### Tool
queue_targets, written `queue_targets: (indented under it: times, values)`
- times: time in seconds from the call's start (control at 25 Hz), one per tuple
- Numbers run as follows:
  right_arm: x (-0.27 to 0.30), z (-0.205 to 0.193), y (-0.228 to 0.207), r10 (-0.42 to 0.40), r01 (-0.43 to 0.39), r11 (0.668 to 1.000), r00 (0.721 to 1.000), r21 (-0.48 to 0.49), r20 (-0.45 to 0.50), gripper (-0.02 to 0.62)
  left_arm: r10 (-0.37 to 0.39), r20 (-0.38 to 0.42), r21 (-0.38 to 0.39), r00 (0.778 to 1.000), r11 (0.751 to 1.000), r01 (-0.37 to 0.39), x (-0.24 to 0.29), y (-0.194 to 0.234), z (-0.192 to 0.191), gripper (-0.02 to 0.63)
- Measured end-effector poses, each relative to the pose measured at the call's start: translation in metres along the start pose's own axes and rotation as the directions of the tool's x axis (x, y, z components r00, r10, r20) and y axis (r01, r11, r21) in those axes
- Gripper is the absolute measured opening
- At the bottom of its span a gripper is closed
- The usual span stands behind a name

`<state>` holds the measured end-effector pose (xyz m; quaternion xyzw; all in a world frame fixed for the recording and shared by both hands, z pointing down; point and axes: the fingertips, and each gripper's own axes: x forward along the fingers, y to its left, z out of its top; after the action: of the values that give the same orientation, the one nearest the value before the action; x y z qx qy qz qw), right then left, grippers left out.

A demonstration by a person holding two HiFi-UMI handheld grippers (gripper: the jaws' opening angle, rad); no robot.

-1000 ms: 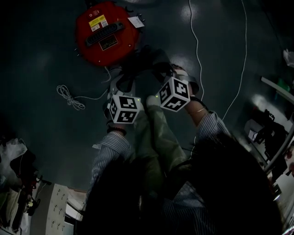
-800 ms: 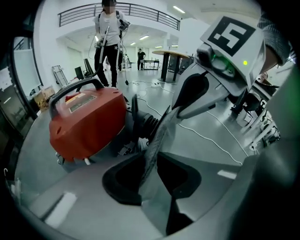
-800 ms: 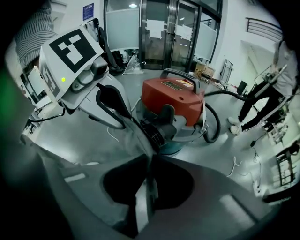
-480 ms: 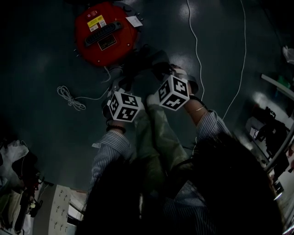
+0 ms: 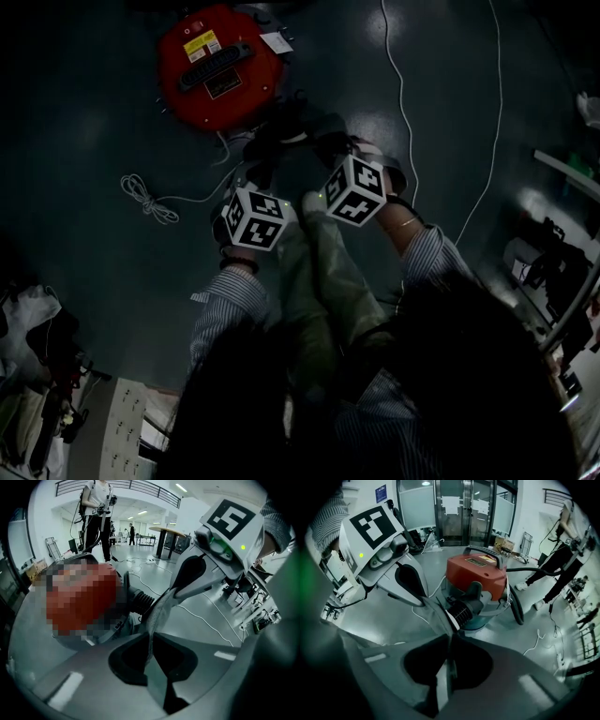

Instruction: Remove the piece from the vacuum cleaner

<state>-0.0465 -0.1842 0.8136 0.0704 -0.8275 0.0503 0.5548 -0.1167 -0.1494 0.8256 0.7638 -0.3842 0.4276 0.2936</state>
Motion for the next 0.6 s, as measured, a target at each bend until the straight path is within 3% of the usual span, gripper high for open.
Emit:
queue_targets:
  times: [0.32,0.6]
  values:
    - [-0.002,-0.003,0.006,-0.013,0.013,1.000,1.000,0.023,0.008,0.023,-0.013,0.010,-0.040,1.000,0.999,0.013,0.000,-0.014,-0.006,0.031]
    - [-0.003,-0.017,0.023,0.001,-0.001,1.000,1.000,0.027,-0.003,0.021,-0.021,-0.009,-0.024,1.000,1.000,0.020,-0.002,-0.022,-0.014,0.029]
